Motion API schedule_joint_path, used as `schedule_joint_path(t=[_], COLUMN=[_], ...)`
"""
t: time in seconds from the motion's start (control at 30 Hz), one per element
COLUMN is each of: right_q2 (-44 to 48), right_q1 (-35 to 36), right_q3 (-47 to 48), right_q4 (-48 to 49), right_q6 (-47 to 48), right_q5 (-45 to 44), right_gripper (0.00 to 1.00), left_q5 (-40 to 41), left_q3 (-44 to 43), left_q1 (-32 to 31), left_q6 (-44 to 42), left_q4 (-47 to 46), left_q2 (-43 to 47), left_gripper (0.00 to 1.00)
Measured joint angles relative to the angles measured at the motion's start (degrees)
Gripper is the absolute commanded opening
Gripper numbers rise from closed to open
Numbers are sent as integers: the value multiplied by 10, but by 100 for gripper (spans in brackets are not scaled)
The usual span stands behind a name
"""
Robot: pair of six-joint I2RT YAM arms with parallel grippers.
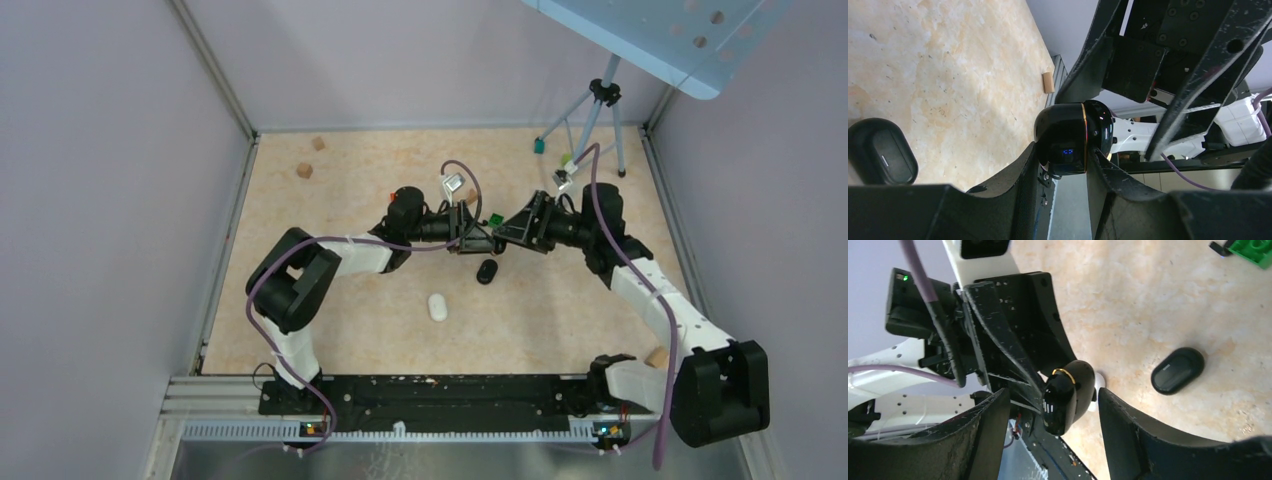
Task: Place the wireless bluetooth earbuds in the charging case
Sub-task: Pass from the left arm to the right
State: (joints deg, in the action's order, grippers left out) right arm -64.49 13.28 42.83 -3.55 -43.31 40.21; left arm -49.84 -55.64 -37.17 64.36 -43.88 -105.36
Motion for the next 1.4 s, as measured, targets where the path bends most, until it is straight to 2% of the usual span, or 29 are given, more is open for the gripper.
schedule_joint_path(t=[0.3,0.53,0.63,0.77,1.03,1.27,1.4], right_q2=[-10,-12,-9,0,11,11,11], right_q1=[1,1,1,1,-4,-6,-7], right_q3=[11,12,12,7,-36,-68,-68], right_q4=[-78,-99,-99,-85,-10,67,74], right_q6=[43,54,52,35,-21,-81,-89], right_q5=[-30,-29,-28,-23,7,25,23], right_gripper=[59,50,50,46,48,36,37], left_q5=[1,3,4,4,4,4,5], left_q3=[-1,-1,-1,-1,-1,-1,-1], left_q1=[0,-1,-2,-2,-2,-2,1], left_q6=[-3,-13,-13,-13,-15,-15,-15], left_q4=[9,30,34,33,34,34,34], left_q2=[0,1,1,5,13,14,14], left_gripper=[18,18,18,18,18,18,18])
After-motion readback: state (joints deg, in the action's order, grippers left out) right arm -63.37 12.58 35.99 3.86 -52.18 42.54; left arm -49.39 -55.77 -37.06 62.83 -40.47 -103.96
